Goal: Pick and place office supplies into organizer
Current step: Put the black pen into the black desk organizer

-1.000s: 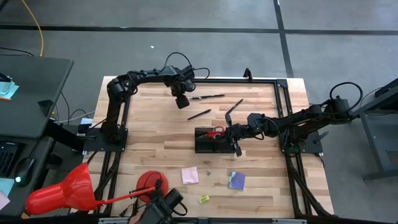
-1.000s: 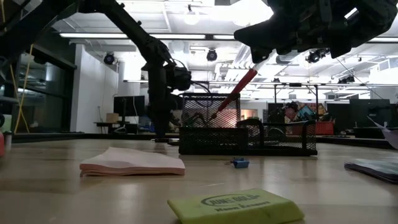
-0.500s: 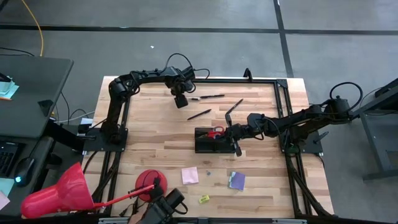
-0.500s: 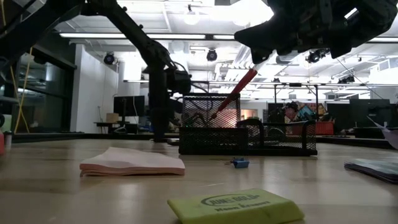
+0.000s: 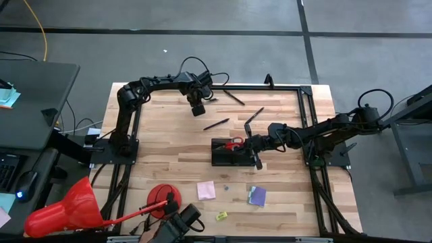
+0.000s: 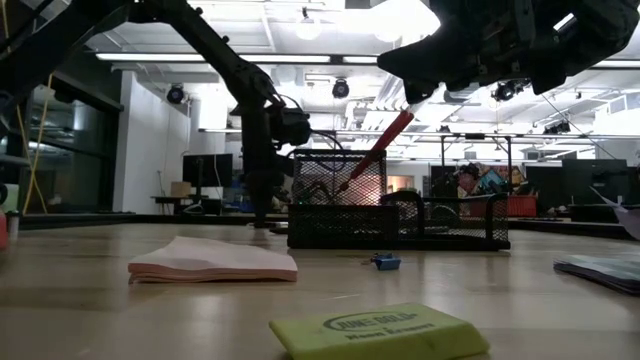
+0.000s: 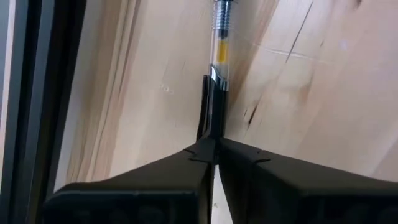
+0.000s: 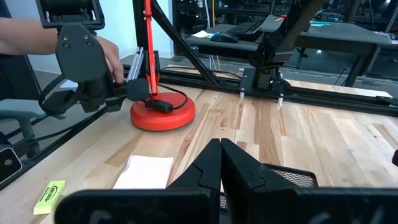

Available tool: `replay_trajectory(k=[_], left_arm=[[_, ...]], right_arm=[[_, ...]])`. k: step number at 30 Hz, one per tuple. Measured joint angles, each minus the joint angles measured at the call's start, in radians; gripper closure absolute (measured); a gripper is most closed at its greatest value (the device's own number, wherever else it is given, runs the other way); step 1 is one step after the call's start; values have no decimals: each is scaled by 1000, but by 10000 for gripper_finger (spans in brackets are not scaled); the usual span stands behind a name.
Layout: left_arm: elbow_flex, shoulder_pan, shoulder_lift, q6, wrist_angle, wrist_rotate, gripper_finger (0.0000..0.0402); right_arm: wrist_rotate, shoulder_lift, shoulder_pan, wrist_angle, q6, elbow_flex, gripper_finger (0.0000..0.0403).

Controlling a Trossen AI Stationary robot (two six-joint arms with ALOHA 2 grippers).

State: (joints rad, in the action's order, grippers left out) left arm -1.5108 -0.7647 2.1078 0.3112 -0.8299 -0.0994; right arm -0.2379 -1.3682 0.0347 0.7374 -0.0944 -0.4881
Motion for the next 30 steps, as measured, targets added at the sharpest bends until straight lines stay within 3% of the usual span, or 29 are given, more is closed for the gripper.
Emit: replay_trajectory(k=[22, 26, 30], left_arm=[[6, 61, 13, 205, 17, -15, 390], [5, 60, 11, 209, 14, -5, 367], [5, 60, 11, 209, 30, -105, 325]], right_arm=[[0, 0, 0, -46, 0, 0, 402], [0, 0, 0, -59, 0, 0, 402], [0, 0, 0, -61, 0, 0, 402]])
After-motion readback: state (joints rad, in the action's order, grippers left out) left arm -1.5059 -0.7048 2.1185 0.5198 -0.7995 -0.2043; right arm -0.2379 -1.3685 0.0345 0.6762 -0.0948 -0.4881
